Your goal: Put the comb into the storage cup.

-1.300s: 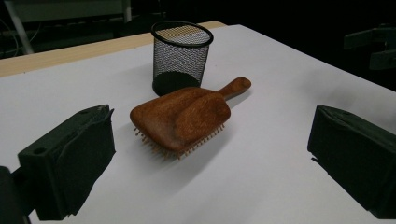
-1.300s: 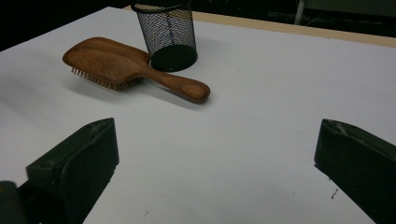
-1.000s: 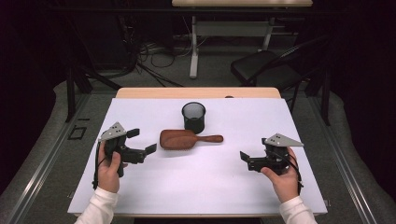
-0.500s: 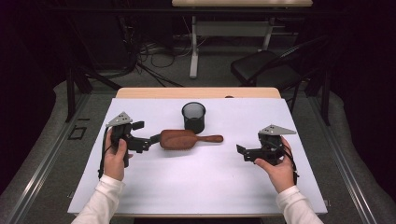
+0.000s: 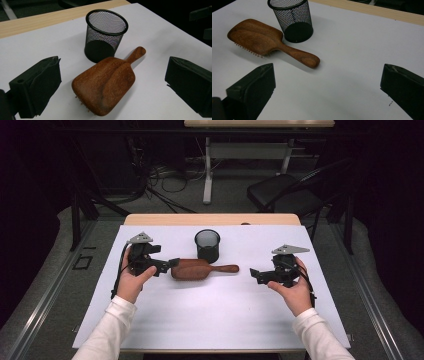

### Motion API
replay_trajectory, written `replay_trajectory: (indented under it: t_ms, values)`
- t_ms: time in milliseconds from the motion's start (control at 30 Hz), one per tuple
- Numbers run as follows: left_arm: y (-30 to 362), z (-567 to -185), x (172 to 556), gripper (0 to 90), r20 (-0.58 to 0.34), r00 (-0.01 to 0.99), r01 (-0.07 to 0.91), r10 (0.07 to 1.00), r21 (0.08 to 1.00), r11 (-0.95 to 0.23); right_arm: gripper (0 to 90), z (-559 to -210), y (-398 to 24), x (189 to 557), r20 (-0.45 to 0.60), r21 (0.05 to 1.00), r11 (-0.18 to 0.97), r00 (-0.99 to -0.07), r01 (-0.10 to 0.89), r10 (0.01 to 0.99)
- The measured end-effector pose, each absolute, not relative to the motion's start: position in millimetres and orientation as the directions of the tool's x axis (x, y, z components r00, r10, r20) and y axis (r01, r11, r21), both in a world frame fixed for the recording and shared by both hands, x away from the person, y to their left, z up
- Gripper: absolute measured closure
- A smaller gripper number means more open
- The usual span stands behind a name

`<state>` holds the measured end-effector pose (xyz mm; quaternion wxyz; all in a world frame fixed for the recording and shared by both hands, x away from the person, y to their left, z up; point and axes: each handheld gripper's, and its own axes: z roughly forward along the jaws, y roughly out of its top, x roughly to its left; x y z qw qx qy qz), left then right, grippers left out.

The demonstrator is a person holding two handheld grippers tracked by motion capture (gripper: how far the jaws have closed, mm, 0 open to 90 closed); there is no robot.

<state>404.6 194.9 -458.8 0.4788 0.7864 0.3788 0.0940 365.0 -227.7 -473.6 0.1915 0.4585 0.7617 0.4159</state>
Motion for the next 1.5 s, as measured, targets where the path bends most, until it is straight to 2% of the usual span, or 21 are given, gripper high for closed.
replay_trajectory:
  t_ms: [267,700,900,1233,1400,1500]
  values:
    - [190.1,-460.1,416.4,0.4,-0.214,0.676,0.527,0.706,0.809,-0.259,0.0,-467.0,-223.0,381.6,0.087,0.783,0.252,-0.5,0.569,0.862]
    - [199.1,-461.7,430.5,0.5,-0.283,0.656,0.555,0.7,0.809,-0.193,0.0,-469.6,-214.3,404.9,0.076,0.74,0.297,-0.514,0.603,0.854]
    - [197.6,-462.9,430.4,0.5,-0.272,0.661,0.55,0.699,0.81,-0.204,0.0,-470.8,-206.4,417.1,0.066,0.719,0.325,-0.526,0.614,0.848]
    - [197.8,-460.3,426.5,0.5,-0.253,0.676,0.53,0.693,0.819,-0.218,5.3,-464.6,-189.5,428.2,0.017,0.699,0.401,-0.575,0.592,0.818]
    - [195.1,-462.8,425.8,0.5,-0.257,0.675,0.537,0.692,0.814,-0.222,5.6,-462.2,-181.7,430.0,-0.026,0.688,0.449,-0.6,0.57,0.8]
    - [194.4,-464.3,425.6,0.5,-0.264,0.674,0.541,0.69,0.812,-0.217,8.9,-462.0,-177.8,430.2,-0.065,0.684,0.49,-0.624,0.54,0.779]
